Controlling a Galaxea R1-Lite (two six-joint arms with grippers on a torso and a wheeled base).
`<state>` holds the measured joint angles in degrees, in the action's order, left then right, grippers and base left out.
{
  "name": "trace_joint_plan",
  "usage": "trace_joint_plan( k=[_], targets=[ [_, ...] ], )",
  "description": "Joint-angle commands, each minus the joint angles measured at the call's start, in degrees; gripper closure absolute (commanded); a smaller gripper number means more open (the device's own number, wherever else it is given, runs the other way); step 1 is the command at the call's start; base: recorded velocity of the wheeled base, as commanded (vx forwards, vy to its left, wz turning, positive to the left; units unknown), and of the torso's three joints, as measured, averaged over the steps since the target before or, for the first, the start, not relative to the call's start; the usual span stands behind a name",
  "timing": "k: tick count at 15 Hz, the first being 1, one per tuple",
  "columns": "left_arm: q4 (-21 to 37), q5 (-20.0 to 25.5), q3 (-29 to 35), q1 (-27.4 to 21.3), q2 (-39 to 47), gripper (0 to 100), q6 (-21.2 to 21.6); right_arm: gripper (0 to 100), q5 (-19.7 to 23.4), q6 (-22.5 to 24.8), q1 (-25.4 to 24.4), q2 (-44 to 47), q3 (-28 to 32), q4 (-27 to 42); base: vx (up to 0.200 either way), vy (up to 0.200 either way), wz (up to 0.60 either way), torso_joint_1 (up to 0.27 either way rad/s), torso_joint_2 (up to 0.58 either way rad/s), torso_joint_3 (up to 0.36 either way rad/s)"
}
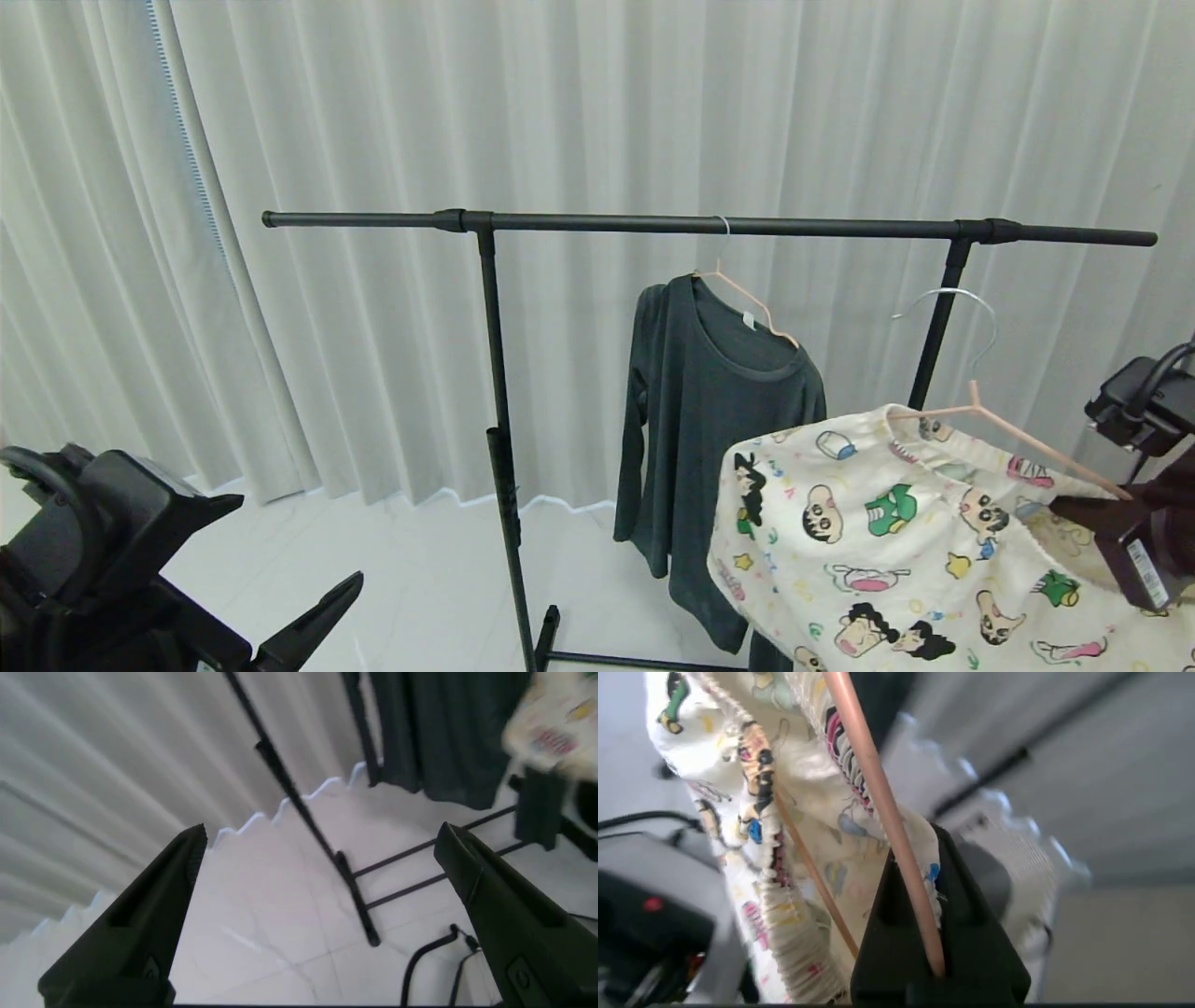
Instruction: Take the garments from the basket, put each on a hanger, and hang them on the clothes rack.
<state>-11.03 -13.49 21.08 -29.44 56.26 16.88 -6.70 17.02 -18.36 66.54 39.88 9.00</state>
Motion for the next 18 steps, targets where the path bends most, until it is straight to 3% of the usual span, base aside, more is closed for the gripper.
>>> trace_joint_plan(
  k=[1, 3, 7, 9, 16, 18],
  targets=[
    [-0.04, -0.39, 0.19, 0.35, 1.22, 0, -0.1, 100, -3.75, 0.03, 6.67, -0.44, 0.03, 1.2, 0.0, 0.0, 0.0, 0.0, 0.0, 0.0],
    [-0.22, -0.39, 0.19, 0.35, 1.22, 0, -0.01, 100, -7.01, 0.03, 11.06, -0.18, 0.03, 2.25, 0.0, 0.0, 0.0, 0.0, 0.0, 0.0],
    [-0.57, -0.39, 0.19, 0.26, 1.57, 0, 0.34, 100, -7.45, 0.03, 15.81, 0.08, -0.06, 2.25, 0.0, 0.0, 0.0, 0.0, 0.0, 0.0],
    [-0.48, -0.39, 0.19, 0.26, 1.57, 0, 0.43, 100, -7.45, 0.03, 16.16, 0.08, -0.06, 2.25, 0.0, 0.0, 0.0, 0.0, 0.0, 0.0],
    [-0.57, -0.39, 0.19, 0.26, 1.48, 0, 0.34, 100, -7.45, 0.03, 16.16, 0.17, -0.06, 2.25, 0.0, -0.2, 0.0, 0.007, 0.0, 0.006],
    [-0.57, -0.39, 0.19, 0.26, 1.4, 0, 0.34, 100, -7.36, 0.03, 16.16, 0.26, -0.06, 2.08, 0.0, 0.0, 0.0, 0.0, 0.0, 0.0]
  ],
)
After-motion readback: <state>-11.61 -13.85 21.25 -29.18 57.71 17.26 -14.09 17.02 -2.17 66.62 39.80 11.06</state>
